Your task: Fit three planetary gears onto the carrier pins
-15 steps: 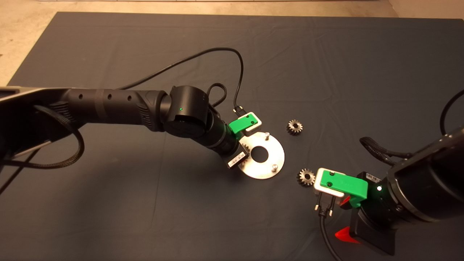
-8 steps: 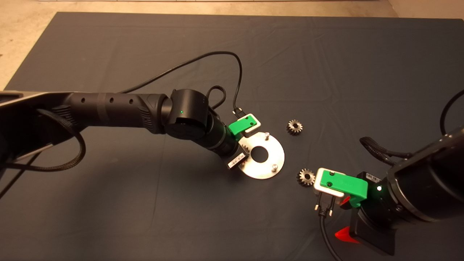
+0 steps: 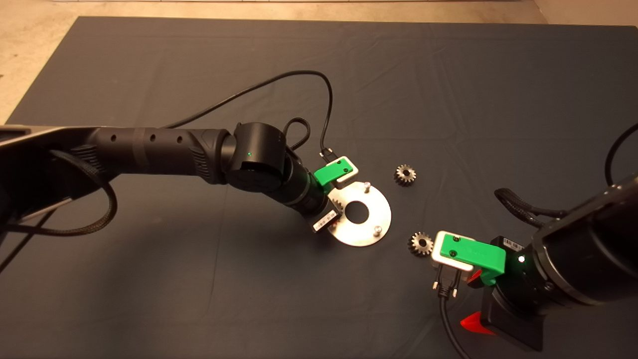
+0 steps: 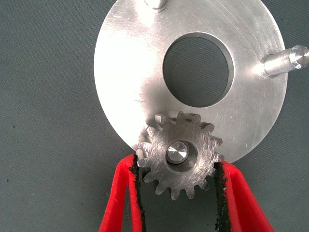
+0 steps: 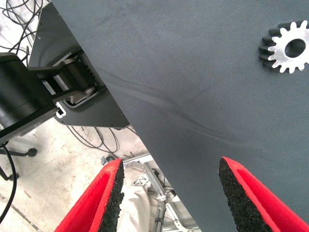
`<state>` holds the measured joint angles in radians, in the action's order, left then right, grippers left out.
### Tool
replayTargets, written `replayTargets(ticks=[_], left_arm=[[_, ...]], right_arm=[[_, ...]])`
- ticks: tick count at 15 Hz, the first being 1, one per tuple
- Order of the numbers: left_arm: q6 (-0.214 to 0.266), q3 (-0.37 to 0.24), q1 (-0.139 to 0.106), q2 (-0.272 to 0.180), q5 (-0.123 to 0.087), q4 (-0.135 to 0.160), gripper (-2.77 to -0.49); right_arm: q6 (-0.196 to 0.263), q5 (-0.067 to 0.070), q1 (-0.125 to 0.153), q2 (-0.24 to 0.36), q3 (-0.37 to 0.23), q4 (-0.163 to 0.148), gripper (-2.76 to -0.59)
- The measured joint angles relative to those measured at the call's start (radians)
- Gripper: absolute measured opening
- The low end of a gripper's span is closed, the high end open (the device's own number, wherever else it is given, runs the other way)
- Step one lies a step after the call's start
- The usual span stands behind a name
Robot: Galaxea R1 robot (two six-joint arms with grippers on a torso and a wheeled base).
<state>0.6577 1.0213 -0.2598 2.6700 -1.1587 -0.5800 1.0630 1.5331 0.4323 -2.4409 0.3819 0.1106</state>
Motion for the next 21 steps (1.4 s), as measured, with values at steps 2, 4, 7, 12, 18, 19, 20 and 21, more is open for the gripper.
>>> replayTargets(ticks=[2, 4, 7, 12, 18, 19, 20, 21], left_arm=[[0.000, 0.000, 0.000, 0.000, 0.000, 0.000, -2.56], [0.000, 0.000, 0.000, 0.000, 0.000, 0.001, -2.45], [0.000, 0.000, 0.000, 0.000, 0.000, 0.001, -2.41], [0.000, 0.000, 0.000, -0.006, -0.002, 0.005, -2.21], [0.000, 0.000, -0.004, -0.020, -0.021, 0.064, -2.02], [0.001, 0.000, -0.013, -0.025, -0.040, 0.099, -1.92], [0.001, 0.000, -0.026, -0.029, -0.072, 0.110, -1.92], [0.000, 0.000, -0.044, -0.034, -0.111, 0.118, -1.92]], right_arm=[[0.000, 0.000, 0.000, 0.000, 0.000, 0.000, -1.91], [0.000, 0.000, 0.000, 0.000, 0.000, 0.000, -1.91], [0.000, 0.000, 0.000, 0.000, 0.000, 0.000, -1.91], [0.000, 0.000, 0.000, 0.000, 0.000, 0.000, -1.91], [0.000, 0.000, 0.000, -0.001, 0.000, 0.000, -1.91], [0.000, 0.000, 0.000, -0.002, 0.000, 0.000, -1.91], [0.000, -0.001, 0.000, -0.003, 0.000, 0.000, -1.91], [0.000, -0.001, 0.000, -0.003, 0.000, 0.000, -1.91]])
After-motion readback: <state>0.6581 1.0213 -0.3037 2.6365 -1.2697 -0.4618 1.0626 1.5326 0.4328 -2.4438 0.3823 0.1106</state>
